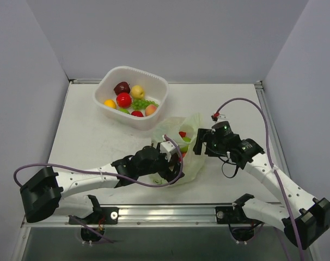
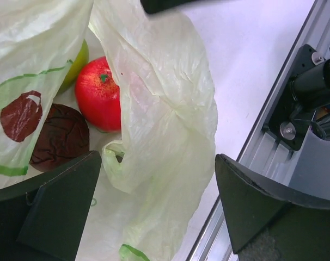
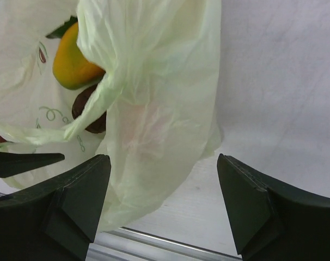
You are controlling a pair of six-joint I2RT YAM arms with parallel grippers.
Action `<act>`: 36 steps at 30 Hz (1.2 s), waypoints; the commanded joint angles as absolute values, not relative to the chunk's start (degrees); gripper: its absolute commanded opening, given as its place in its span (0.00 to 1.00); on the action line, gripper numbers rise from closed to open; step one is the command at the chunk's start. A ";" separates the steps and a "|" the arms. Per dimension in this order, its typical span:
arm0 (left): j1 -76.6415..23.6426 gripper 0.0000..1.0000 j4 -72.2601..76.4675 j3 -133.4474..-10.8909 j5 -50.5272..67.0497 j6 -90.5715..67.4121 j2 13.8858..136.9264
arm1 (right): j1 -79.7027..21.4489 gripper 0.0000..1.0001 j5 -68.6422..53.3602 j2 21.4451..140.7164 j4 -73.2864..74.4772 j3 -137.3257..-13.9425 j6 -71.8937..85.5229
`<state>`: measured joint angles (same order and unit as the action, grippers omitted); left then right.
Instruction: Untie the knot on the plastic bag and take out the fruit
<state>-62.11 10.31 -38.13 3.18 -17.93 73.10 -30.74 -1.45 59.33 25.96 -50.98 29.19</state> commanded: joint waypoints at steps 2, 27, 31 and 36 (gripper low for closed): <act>-62.23 0.97 12.31 -40.87 -1.64 -19.34 70.84 | -36.37 0.81 4.13 59.67 25.76 -47.47 36.12; -37.71 0.90 13.88 -55.80 -5.81 -26.46 92.63 | -24.61 0.05 -2.99 59.85 15.64 -22.85 38.85; -37.62 0.90 13.28 -60.20 -0.01 -24.87 95.71 | -25.05 0.40 -4.39 56.01 16.43 -23.64 37.18; -38.58 0.95 13.10 -58.01 3.87 -24.70 91.07 | -26.19 0.73 -4.92 48.97 22.23 -31.61 30.07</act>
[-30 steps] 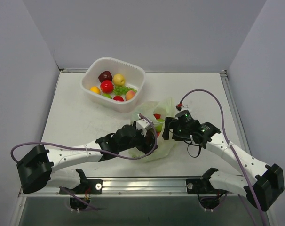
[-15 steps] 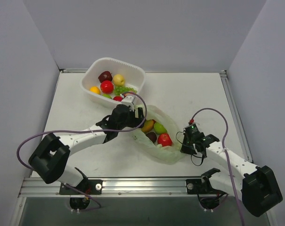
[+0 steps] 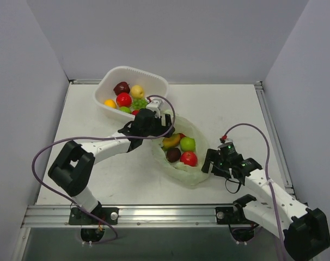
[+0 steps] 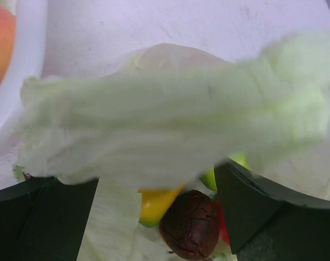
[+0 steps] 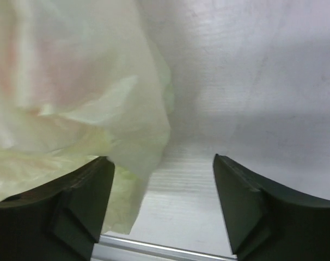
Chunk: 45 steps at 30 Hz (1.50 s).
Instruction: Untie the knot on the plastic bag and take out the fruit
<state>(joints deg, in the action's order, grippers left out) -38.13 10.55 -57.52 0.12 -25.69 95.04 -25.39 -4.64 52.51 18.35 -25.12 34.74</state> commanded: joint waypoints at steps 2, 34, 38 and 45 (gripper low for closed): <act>-38.67 0.96 11.87 -56.70 4.22 -24.70 87.73 | -26.54 0.79 -6.40 48.43 24.60 -34.79 27.61; -71.54 0.87 2.03 -44.82 2.37 -12.67 87.37 | -29.63 0.77 2.37 57.48 19.52 -32.52 34.28; -71.72 0.87 2.72 -43.86 4.39 -11.69 83.68 | -28.04 0.77 0.88 57.74 18.02 -31.47 34.45; -71.02 0.94 2.20 -44.56 -0.87 -14.57 74.98 | -27.42 0.77 0.53 57.66 15.65 -26.73 35.07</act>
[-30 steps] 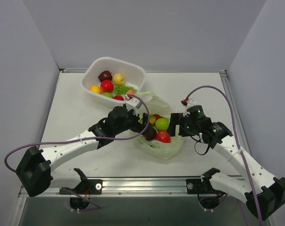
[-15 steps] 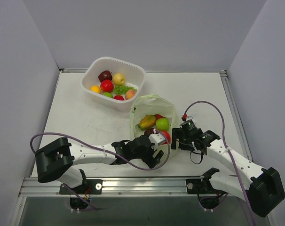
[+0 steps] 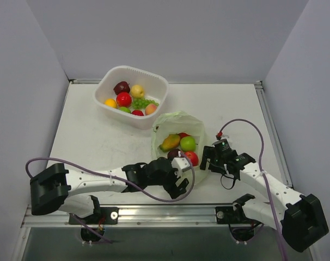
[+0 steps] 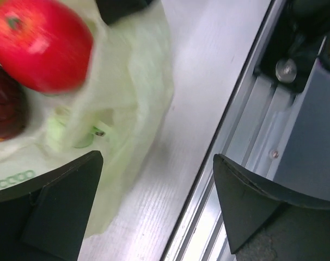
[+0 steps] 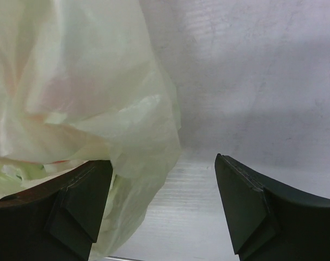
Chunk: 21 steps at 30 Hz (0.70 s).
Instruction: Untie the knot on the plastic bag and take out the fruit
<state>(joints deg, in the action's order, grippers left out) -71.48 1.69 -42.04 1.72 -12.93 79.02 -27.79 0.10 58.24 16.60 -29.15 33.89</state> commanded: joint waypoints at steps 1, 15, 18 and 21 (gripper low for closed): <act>-70.41 0.95 2.11 -44.82 -4.19 -15.72 74.45 | -27.42 0.76 -1.13 57.31 14.77 -26.02 35.07; -66.45 0.94 0.09 -56.24 -17.84 -26.28 84.44 | -27.60 0.73 -3.25 53.00 8.62 -19.25 36.04; -65.74 0.95 -2.17 -60.63 -16.18 -26.80 89.01 | -27.60 0.73 -3.60 52.82 7.74 -18.63 36.04; -65.30 0.95 -4.65 -64.59 -16.61 -28.12 93.32 | -27.42 0.73 -4.22 52.21 6.94 -17.67 36.12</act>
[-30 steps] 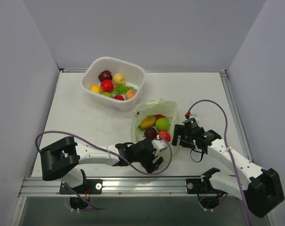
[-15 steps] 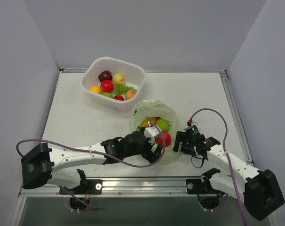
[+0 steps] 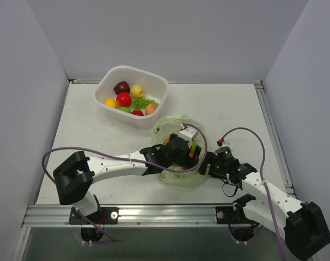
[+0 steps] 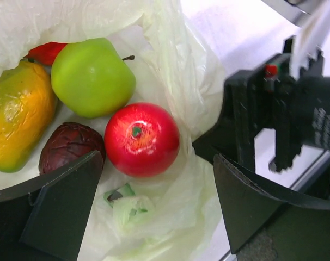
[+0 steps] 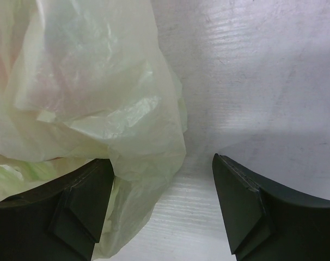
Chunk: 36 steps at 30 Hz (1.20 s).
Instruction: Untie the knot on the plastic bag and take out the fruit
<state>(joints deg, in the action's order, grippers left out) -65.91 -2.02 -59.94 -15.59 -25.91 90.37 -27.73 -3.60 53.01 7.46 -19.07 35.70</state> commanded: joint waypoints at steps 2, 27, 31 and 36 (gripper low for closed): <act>-64.86 0.95 -5.71 -66.35 -16.79 -28.74 95.09 | -27.42 0.73 -4.31 51.86 6.33 -17.40 36.21; -63.19 0.84 -8.79 -71.37 -15.91 -31.11 110.13 | -25.22 0.73 -5.62 48.87 5.71 -14.68 36.91; -63.28 0.44 -7.56 -70.14 -16.96 -30.50 107.06 | -25.05 0.73 -5.54 47.90 5.71 -14.41 37.18; -63.37 0.21 -6.07 -68.12 -17.23 -27.60 100.04 | -24.87 0.73 -5.27 47.02 5.63 -13.80 37.35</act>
<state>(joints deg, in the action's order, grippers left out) -63.37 -6.87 -68.97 -16.23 -29.78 106.17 -25.43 -5.78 47.33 3.68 -14.96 36.91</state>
